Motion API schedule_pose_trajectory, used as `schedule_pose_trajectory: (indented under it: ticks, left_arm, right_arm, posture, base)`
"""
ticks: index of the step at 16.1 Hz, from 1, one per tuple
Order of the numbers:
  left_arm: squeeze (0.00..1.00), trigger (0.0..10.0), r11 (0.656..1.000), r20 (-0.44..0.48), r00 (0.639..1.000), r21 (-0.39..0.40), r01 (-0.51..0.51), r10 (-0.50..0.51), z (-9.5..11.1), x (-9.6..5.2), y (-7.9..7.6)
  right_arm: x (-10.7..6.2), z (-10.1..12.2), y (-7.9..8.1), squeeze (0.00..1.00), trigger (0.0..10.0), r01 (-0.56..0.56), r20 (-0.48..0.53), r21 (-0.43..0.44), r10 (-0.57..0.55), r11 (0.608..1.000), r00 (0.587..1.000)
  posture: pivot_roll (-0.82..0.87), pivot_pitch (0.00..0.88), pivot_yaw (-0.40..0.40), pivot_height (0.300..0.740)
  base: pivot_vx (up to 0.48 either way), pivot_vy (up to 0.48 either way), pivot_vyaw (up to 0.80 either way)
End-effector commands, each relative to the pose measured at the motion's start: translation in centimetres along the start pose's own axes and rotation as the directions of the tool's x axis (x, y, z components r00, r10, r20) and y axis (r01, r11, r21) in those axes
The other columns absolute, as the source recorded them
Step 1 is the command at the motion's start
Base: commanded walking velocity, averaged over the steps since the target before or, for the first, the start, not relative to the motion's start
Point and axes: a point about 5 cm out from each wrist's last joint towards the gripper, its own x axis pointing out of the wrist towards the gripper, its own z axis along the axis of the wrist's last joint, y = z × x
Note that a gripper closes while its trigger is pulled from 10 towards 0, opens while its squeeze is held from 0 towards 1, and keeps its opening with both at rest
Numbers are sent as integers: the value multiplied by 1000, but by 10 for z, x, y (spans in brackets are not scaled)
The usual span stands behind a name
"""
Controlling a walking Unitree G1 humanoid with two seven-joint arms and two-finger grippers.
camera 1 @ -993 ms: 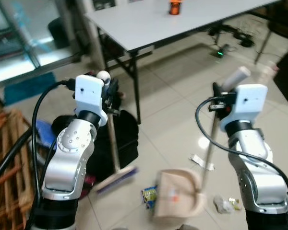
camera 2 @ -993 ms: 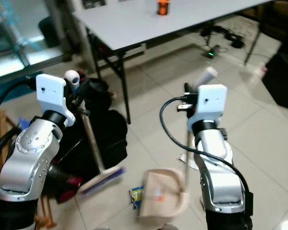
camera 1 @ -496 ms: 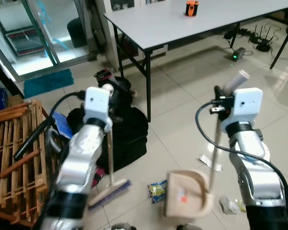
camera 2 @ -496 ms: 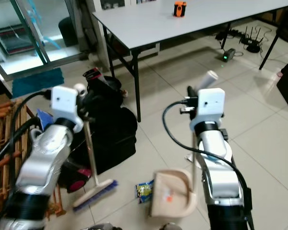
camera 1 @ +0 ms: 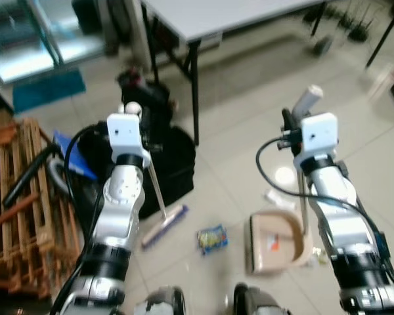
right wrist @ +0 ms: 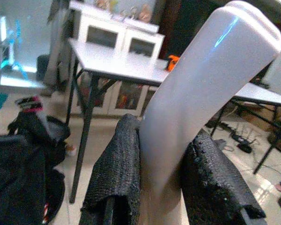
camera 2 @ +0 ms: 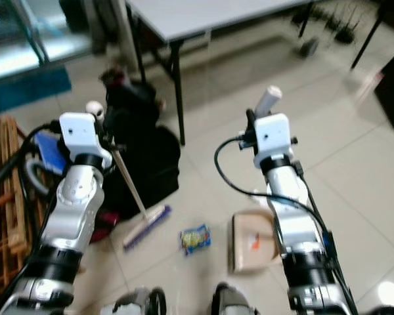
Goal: Sweep floor
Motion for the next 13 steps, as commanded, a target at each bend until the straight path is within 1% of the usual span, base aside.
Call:
schedule_pose_trajectory:
  ticks: [1, 2, 4, 5, 6, 9, 10, 11, 13]
  left_arm:
    - [0, 10000, 1000, 65, 998, 1, -9, 9, 7, 5, -1]
    - [0, 10000, 1000, 79, 997, 0, 23, -23, 6, 9, -5]
    - [0, 10000, 999, 97, 994, 13, 40, -41, 6, 11, -8]
    - [0, 10000, 997, 129, 989, 45, 65, -71, 3, 13, -12]
    - [0, 10000, 996, 131, 988, 46, 77, -82, 2, 12, -13]
    - [0, 10000, 993, 123, 986, 48, 111, -116, -6, 11, -17]
    - [0, 10000, 991, 112, 985, 47, 124, -128, -9, 12, -23]
    - [0, 10000, 990, 111, 984, 45, 133, -138, -10, 14, -30]
    - [0, 10000, 993, 110, 987, 35, 117, -120, -9, 20, -35]
  right_arm:
    - [4, 3, 2, 0, 10000, -9, 42, -16, 10, 1000, 999]
    - [8, 2, 2, 0, 10000, -9, 58, -22, 10, 1000, 998]
    - [9, 0, 3, 0, 10000, -10, 67, -35, 12, 999, 998]
    - [9, -3, 6, 0, 10000, -11, 82, -46, 15, 999, 996]
    - [9, -4, 8, 0, 10000, -13, 85, -47, 17, 999, 996]
    - [4, -10, 25, 0, 10000, -30, 81, -24, 32, 999, 996]
    - [-1, -10, 40, 0, 10000, -41, 79, 4, 41, 999, 996]
    - [-4, -10, 48, 0, 10000, -29, 79, 33, 26, 999, 997]
    - [-5, -6, 58, 0, 10000, 3, 90, 70, -9, 998, 996]
  posture:
    - [62, 327, 79, 740]
    - [69, 360, 81, 740]
    - [87, 394, 86, 740]
    - [109, 411, 130, 740]
    - [108, 413, 133, 740]
    - [85, 437, 160, 740]
    - [87, 441, 170, 740]
    - [91, 438, 170, 740]
    - [84, 430, 170, 740]
  base:
    - [0, 0, 0]
    - [0, 0, 0]
    - [0, 0, 0]
    - [0, 0, 0]
    - [0, 0, 0]
    - [0, 0, 0]
    - [0, 0, 0]
    - [0, 0, 0]
    - [0, 0, 0]
